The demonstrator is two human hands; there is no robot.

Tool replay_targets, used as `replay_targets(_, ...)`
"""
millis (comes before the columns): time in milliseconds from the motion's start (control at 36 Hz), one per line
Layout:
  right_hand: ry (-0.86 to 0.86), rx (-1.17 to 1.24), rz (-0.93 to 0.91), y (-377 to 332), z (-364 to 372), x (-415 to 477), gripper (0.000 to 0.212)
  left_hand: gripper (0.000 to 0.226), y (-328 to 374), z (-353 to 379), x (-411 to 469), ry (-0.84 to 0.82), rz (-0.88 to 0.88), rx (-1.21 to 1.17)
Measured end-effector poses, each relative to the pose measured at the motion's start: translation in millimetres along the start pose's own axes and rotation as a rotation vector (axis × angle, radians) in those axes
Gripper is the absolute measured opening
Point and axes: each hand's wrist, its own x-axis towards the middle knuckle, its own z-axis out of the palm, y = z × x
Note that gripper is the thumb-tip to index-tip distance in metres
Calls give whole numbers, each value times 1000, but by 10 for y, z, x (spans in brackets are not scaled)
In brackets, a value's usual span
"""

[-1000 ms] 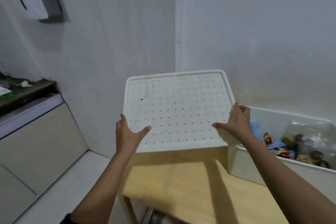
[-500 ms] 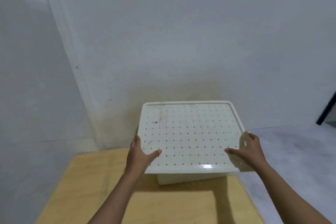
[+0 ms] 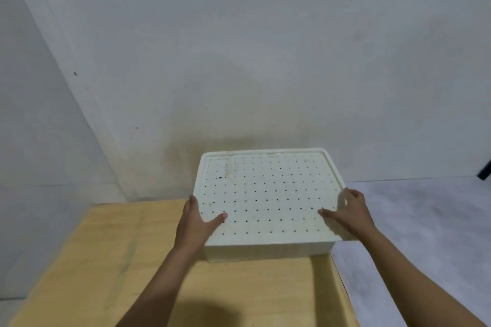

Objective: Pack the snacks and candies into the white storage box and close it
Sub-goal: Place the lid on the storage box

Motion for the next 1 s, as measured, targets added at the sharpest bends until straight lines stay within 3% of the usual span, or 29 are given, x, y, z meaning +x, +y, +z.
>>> replay_targets(167,8,-109,-43,35,49,261,78,109,58,92,82,60,-30,82)
replay_targets(333,38,-266,-93,58,110,478,60,106,124,158,172,100,-50,133)
replay_targets(889,124,-322,-96,108,316,574,58,103,64,196,368,94,-42,186)
replay_targets(1000,125,-360,-118,100,338,580,58,102,64,212,393,114,-16,295)
